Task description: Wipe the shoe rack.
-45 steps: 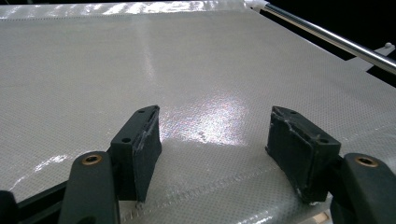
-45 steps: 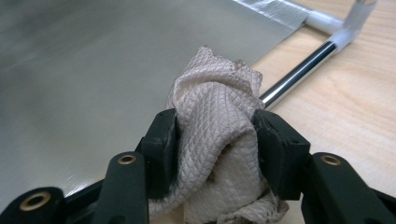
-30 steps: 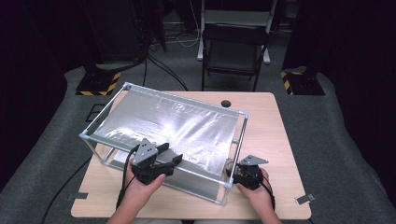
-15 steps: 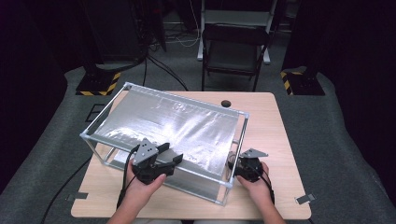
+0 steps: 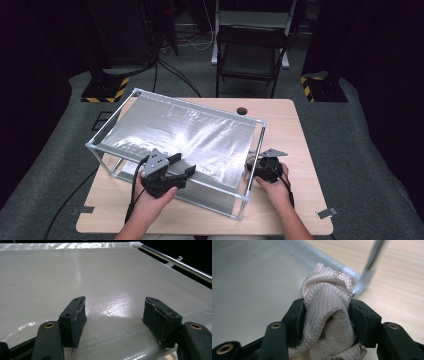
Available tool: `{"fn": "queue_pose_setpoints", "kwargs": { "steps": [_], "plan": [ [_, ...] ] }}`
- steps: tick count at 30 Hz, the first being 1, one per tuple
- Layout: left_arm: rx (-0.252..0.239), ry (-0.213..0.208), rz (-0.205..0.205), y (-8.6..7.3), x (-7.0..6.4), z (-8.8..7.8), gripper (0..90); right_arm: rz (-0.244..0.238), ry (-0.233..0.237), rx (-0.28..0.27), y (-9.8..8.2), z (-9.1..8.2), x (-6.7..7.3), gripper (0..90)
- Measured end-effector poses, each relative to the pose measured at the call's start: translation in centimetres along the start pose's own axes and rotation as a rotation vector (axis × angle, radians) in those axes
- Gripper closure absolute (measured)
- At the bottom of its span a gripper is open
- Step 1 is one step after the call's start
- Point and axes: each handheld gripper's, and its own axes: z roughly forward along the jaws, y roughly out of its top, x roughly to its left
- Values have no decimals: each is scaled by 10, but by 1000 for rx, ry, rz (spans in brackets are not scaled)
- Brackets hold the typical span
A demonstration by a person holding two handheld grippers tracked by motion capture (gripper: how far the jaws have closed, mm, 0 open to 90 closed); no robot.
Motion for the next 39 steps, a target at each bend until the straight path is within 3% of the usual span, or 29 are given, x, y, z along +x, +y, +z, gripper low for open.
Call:
{"fn": "queue_pose_setpoints", "kwargs": {
  "steps": [1, 3, 6, 9, 14, 15, 18, 19, 22, 23, 27, 31, 35, 39],
  "plan": [
    [-1, 0, -1, 0, 0, 0, 343, 26, -9, 5, 1, 1, -1, 461],
    [-2, 0, -2, 0, 0, 0, 343, 28, -13, 10, 3, 2, -3, 450],
    [-2, -1, -1, 0, 0, 0, 343, -14, -48, -2, 4, -1, 1, 432],
    [0, -1, -2, 0, 0, 0, 343, -72, -74, -24, 5, -16, 7, 412],
    [-2, 1, -5, 0, 0, 0, 343, -59, -76, -81, 6, -36, 6, 412],
    [-2, 0, -6, 0, 0, 0, 343, -45, -72, -103, 6, -38, 7, 420],
    [-1, -1, -8, 0, 0, 1, 343, -59, -61, -105, 6, -46, 7, 484],
    [-1, -1, -9, 0, 0, 1, 343, -41, -45, -123, 6, -49, 11, 567],
    [-1, -1, -9, 0, 0, 1, 343, -72, -29, -108, 6, -45, 13, 587],
    [-1, -1, -8, 0, 0, 1, 343, -58, -46, -104, 6, -40, 14, 593],
    [-1, -1, -7, 0, 0, 1, 343, -42, -40, -38, 3, -21, 9, 634],
    [-5, 0, 0, 1, 0, 2, 343, -2, -18, -44, 1, -9, 3, 630],
    [-4, 2, -3, 2, 0, 2, 343, 58, -17, -40, 0, -7, 5, 614],
    [-2, 3, -2, 2, 0, 2, 343, 27, -34, -27, -6, -11, 14, 607]
  ]
}}
